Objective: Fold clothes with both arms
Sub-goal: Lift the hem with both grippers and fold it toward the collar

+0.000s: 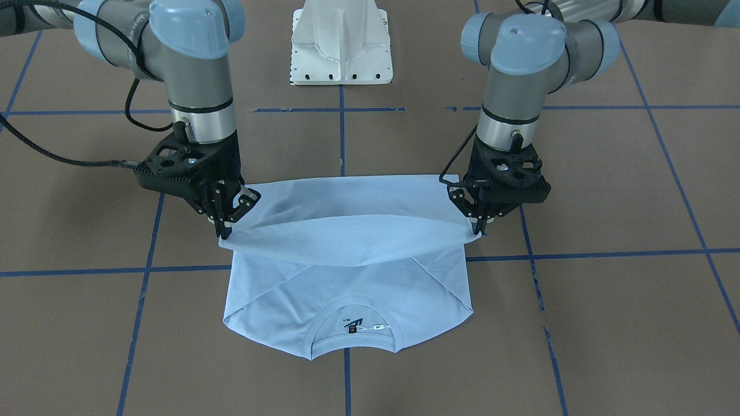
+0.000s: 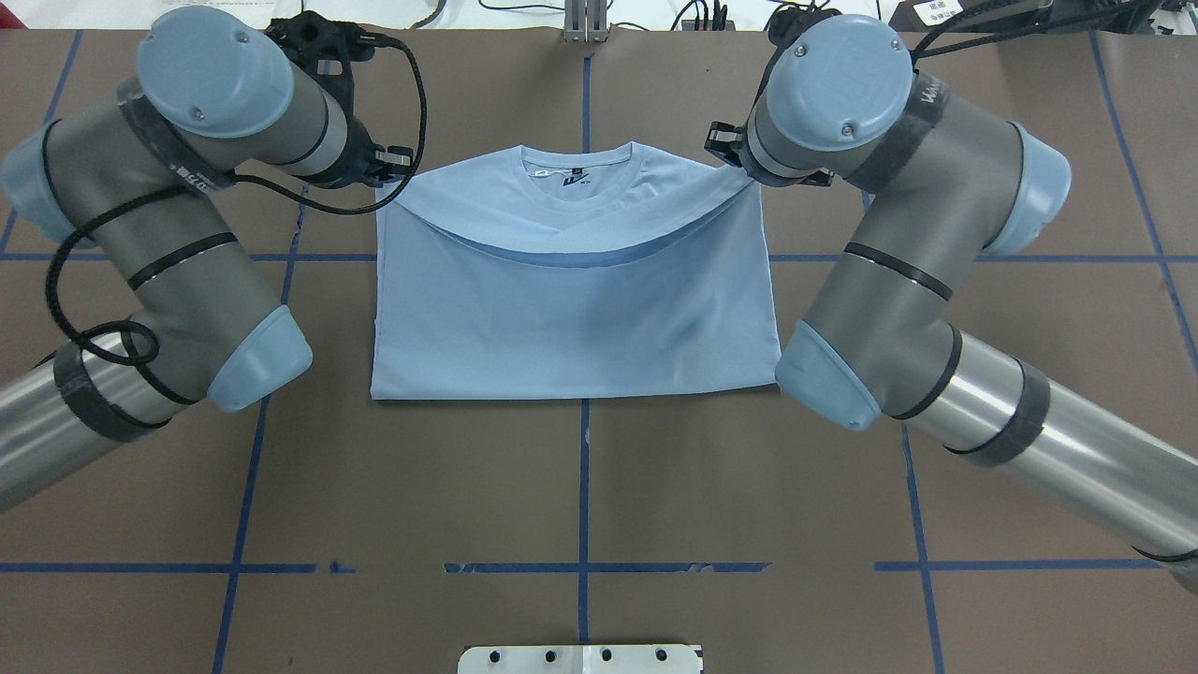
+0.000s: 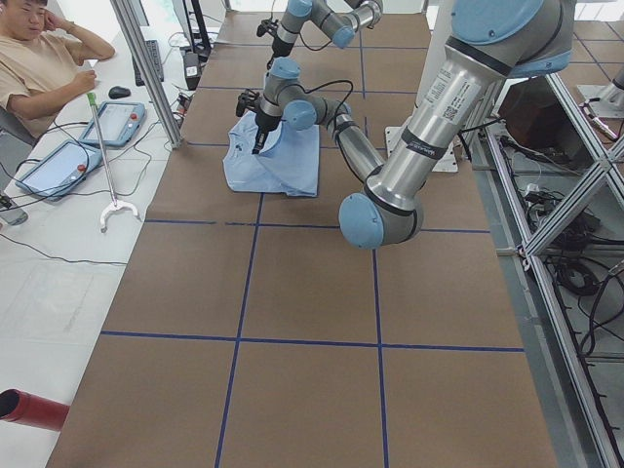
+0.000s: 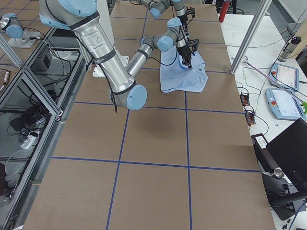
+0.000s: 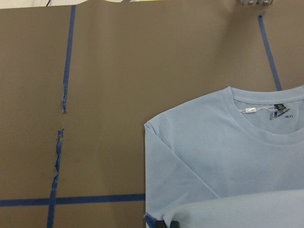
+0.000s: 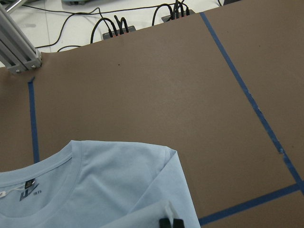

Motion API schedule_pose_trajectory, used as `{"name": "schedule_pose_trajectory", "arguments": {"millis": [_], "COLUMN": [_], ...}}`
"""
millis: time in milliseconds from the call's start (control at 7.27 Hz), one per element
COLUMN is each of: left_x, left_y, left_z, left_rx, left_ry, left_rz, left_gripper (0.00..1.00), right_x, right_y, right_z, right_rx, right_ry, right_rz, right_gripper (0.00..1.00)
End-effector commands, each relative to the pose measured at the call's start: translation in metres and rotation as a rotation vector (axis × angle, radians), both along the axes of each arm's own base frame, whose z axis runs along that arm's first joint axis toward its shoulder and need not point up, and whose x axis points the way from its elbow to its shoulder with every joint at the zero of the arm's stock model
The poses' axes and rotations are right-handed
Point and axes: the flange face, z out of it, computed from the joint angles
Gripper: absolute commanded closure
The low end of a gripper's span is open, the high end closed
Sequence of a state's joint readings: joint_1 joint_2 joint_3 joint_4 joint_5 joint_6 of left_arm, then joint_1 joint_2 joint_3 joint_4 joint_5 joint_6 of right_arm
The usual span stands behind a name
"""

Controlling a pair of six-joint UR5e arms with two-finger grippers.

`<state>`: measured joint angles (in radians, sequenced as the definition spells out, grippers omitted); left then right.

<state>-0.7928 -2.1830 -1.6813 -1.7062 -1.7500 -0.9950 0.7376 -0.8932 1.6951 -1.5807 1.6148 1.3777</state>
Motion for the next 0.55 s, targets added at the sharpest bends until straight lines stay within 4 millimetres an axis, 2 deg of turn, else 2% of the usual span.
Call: {"name": "schedule_pose_trajectory", "arguments": {"millis": [0, 275, 413], "left_x": [0.029, 0.059, 0.065], "left_y": [-0.042, -0.076, -0.082], "left_z": [0.031, 0.063, 0.079], "left_rx": [0.008, -0.003, -0.003], "left_ry": [-0.005, -0.047, -0.054], "left_rz": [-0.011, -0.032, -0.032], "left_gripper": [1.0, 1.0, 1.0], "right_x": [-0.04, -0.058, -0.06], "right_y": [-0.051, -0.069, -0.07], "right_z": [0.046, 0.081, 0.085], "right_rx": [-0.004, -0.021, -0.026], "right_ry": [0.019, 0.043, 0.047], "right_rz": [0.01, 0.014, 0.013], "right_gripper": [1.0, 1.0, 1.0]}}
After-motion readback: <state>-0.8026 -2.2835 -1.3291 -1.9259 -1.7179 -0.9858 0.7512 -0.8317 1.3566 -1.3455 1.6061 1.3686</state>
